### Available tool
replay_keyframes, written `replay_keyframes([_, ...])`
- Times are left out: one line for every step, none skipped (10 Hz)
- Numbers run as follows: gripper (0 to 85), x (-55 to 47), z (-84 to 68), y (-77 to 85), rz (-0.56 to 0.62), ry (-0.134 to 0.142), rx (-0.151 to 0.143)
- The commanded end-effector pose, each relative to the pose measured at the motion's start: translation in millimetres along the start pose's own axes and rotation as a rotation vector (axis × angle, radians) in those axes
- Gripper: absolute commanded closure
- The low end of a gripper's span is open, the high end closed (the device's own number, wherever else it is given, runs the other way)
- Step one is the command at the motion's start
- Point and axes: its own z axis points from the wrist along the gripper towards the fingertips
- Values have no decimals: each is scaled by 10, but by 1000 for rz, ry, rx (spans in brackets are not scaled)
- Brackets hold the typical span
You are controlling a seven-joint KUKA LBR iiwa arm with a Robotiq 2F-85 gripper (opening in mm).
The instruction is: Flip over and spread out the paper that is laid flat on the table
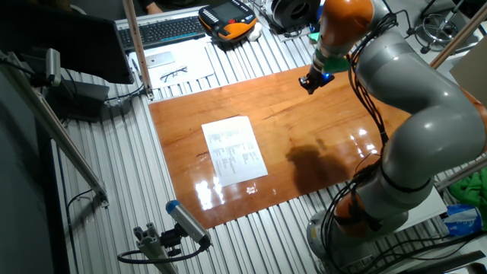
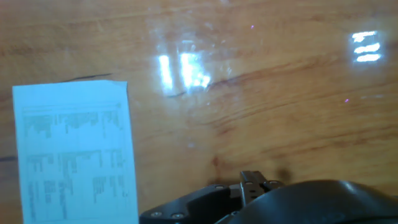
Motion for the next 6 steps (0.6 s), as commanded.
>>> replay_keyframes([850, 17, 23, 19, -1, 9, 0])
replay_keyframes([850, 45, 45, 36, 0, 12, 5])
replay_keyframes([850, 62, 47, 47, -9, 12, 14])
replay_keyframes([850, 75, 52, 54, -14, 17, 17])
replay_keyframes([850, 92, 80, 74, -15, 16, 22])
replay_keyframes([850, 107, 127, 94, -15, 16, 25])
